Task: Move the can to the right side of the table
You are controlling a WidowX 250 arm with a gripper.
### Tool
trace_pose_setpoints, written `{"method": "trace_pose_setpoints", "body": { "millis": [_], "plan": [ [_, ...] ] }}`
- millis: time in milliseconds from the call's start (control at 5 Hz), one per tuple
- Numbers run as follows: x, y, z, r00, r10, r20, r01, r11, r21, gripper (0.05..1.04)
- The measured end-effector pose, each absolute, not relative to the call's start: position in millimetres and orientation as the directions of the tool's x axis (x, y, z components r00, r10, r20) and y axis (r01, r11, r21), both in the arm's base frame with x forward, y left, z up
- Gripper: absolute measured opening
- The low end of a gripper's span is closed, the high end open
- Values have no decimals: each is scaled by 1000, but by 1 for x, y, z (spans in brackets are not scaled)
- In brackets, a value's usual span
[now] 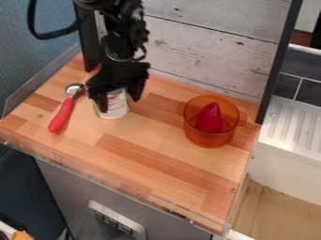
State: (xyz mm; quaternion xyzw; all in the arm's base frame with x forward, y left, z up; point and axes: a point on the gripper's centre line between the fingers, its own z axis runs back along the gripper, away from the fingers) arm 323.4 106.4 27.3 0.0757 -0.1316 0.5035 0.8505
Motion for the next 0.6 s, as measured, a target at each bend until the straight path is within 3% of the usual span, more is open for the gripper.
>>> {"method": "trace_pose_setpoints", "body": {
  "millis": [600],
  "plan": [
    [362, 130, 17, 552, 792, 263, -812, 582, -48, 1000]
  ]
}}
